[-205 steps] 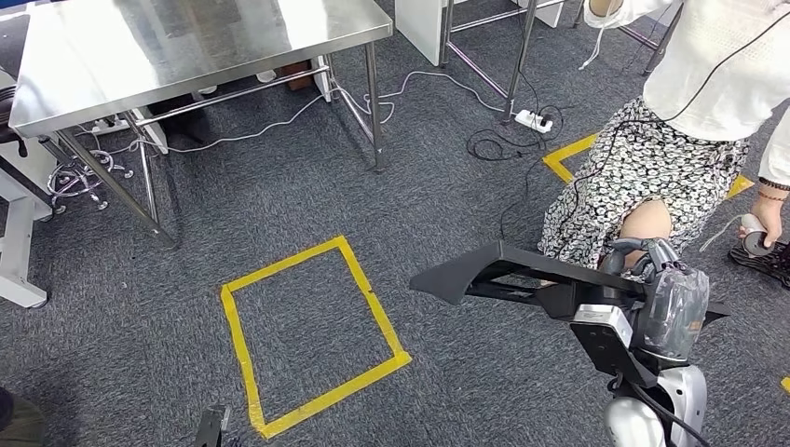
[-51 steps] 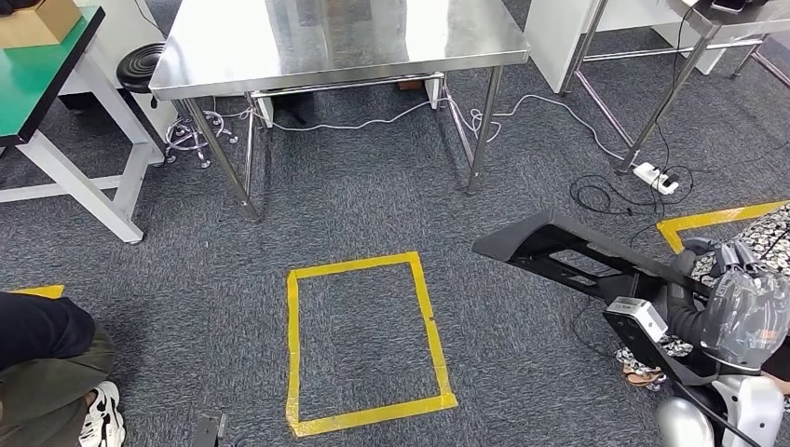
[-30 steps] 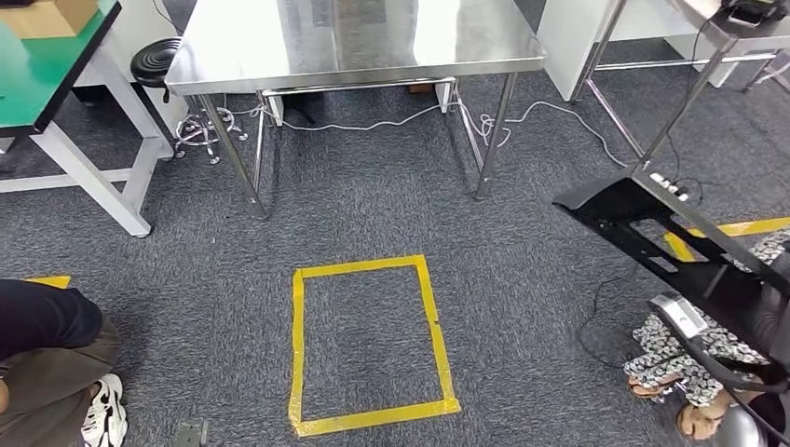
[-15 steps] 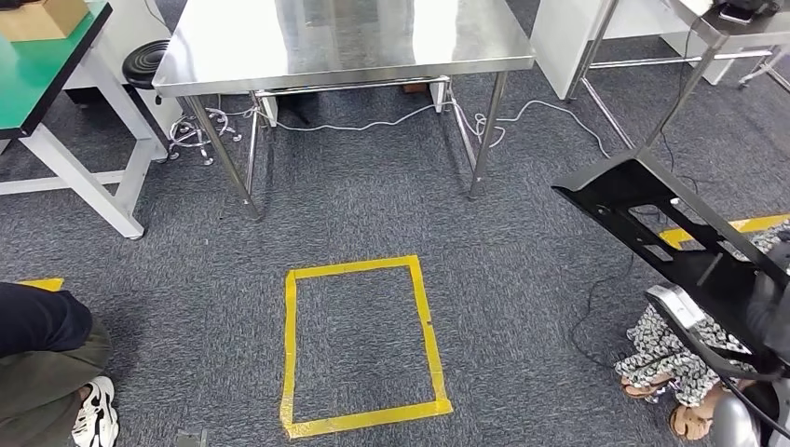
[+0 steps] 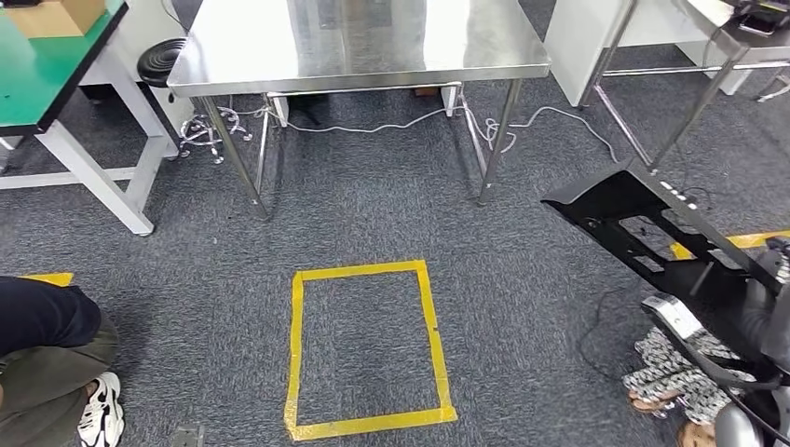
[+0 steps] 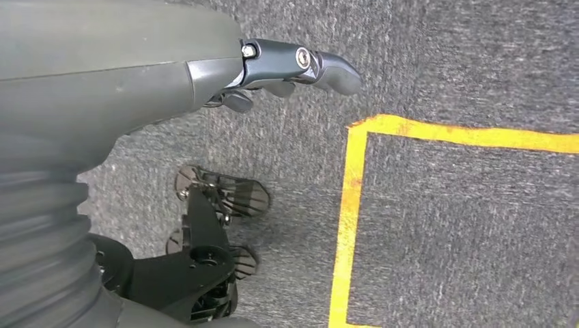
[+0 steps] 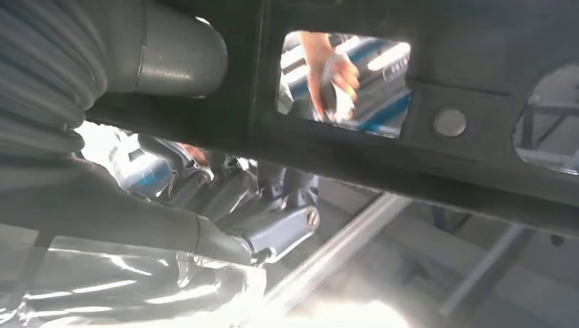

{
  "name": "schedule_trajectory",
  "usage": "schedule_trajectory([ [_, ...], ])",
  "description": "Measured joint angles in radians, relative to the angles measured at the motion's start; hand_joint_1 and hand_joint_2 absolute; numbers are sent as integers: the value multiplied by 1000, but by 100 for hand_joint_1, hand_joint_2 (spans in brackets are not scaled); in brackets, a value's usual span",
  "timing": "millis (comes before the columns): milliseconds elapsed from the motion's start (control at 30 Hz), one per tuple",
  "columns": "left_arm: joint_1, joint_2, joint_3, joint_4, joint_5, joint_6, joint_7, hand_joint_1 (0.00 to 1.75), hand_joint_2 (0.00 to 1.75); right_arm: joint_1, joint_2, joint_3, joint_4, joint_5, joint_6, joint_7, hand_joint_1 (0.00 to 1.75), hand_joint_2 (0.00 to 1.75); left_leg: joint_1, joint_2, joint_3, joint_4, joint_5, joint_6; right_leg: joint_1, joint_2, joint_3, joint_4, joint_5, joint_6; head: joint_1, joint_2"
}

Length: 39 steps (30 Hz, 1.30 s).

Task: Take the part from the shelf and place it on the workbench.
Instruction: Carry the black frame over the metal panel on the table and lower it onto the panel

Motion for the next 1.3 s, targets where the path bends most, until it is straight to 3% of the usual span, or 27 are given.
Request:
schedule_trajectory([
  [67,1,2,0,0,-1,4,2,0,175,-7,-1,7,7,-2,4,0,175,175,-3,-1,-9,18,-12,-8,2,3,1,3,-5,-21,-3,0],
  [167,3,4,0,0,-2,8,4,0,175,-17,-2,17,13,-4,4,-1,175,175,7,-1,-22,54,-35,-20,-1,4,5,7,-9,-38,-7,0],
  [200,3,4,0,0,-2,8,4,0,175,-20,-2,20,14,-5,4,0,175,175,10,0,-42,96,-59,-26,-1,5,7,7,-11,-42,-7,0],
  [267,3,4,0,0,-2,8,4,0,175,-25,-3,24,16,-5,4,0,175,175,14,0,-112,224,-115,-33,5,4,10,7,-14,-49,-7,0],
  [300,4,4,0,0,-2,8,4,0,175,-26,-3,26,17,-5,4,0,175,175,15,0,-147,279,-129,-33,8,5,11,8,-16,-51,-8,0],
  [333,5,4,0,0,-2,8,4,0,175,-26,-3,27,19,-5,4,0,175,175,15,0,-168,304,-125,-30,13,5,13,8,-18,-54,-7,0],
  [367,6,4,0,0,-2,8,4,0,175,-26,-4,29,20,-6,4,0,175,175,14,0,-170,291,-100,-23,18,6,16,7,-21,-57,-7,0],
  [400,6,4,0,0,-2,8,4,0,175,-27,-4,31,21,-7,4,0,175,175,11,-1,-153,240,-60,-11,23,7,21,7,-23,-59,-7,0],
  [467,5,8,1,0,-2,9,4,0,175,-31,-4,35,23,-10,4,0,175,175,-1,1,-97,110,9,25,30,8,31,2,-27,-62,-4,0],
  [533,5,13,3,0,-1,10,4,0,175,-40,-4,41,28,-12,4,1,175,175,-15,5,-67,45,28,48,27,9,35,-5,-28,-59,1,0],
  [600,5,15,5,0,0,10,3,0,175,-46,-5,49,35,-14,4,1,175,175,-24,8,-56,24,27,51,22,8,40,-16,-27,-50,-1,0],
  [667,6,16,7,0,1,10,3,0,175,-54,-7,56,41,-16,4,1,175,175,-23,8,-26,-22,42,57,26,3,39,-13,-31,-46,-2,0],
  [700,7,15,8,0,2,10,2,0,175,-62,-9,58,44,-16,4,1,175,175,-20,9,-10,-44,50,62,29,1,26,12,-42,-48,-1,0],
  [767,6,13,11,0,3,10,2,0,175,-74,-11,61,52,-18,5,1,175,175,-16,9,2,-61,55,64,28,1,-36,120,-83,-54,1,0],
  [833,7,10,15,1,3,10,2,0,175,-77,-12,66,60,-19,5,1,175,175,-15,6,3,-60,50,59,21,2,-103,220,-105,-45,2,0],
  [867,9,8,15,1,4,10,2,0,175,-78,-12,68,64,-19,5,1,175,175,-13,5,4,-56,46,54,15,1,-116,226,-94,-33,1,0],
  [900,10,6,16,2,4,10,2,0,175,-80,-12,71,68,-19,5,1,175,175,-9,3,4,-50,40,45,10,1,-107,193,-69,-18,1,0],
  [967,11,6,17,2,4,10,2,0,175,-86,-12,75,74,-19,5,1,175,175,-4,0,-4,-18,19,22,-1,-2,-55,76,-13,10,3,0],
  [1000,11,7,18,2,4,10,2,0,175,-89,-13,76,77,-20,5,1,175,175,-2,-1,-11,2,5,11,-2,-2,-34,35,1,11,4,0],
  [1033,11,8,19,2,4,10,2,0,175,-91,-13,78,79,-20,5,1,175,175,-3,-1,-17,19,-7,2,-1,-1,-23,17,4,4,4,0],
  [1100,12,9,22,2,4,10,1,0,175,-92,-13,82,83,-20,5,1,175,175,-1,-1,-23,34,-19,-6,3,3,-21,18,-2,-22,3,0],
  [1200,13,11,23,2,5,10,1,0,175,-92,-12,85,84,-19,4,1,175,175,10,-1,-38,74,-48,-17,0,6,-15,19,-5,-39,1,0],
  [1300,14,11,23,2,4,10,0,0,175,-91,-12,86,84,-20,4,1,175,175,18,-1,-126,235,-116,-34,3,6,-9,19,-10,-50,-1,0],
])
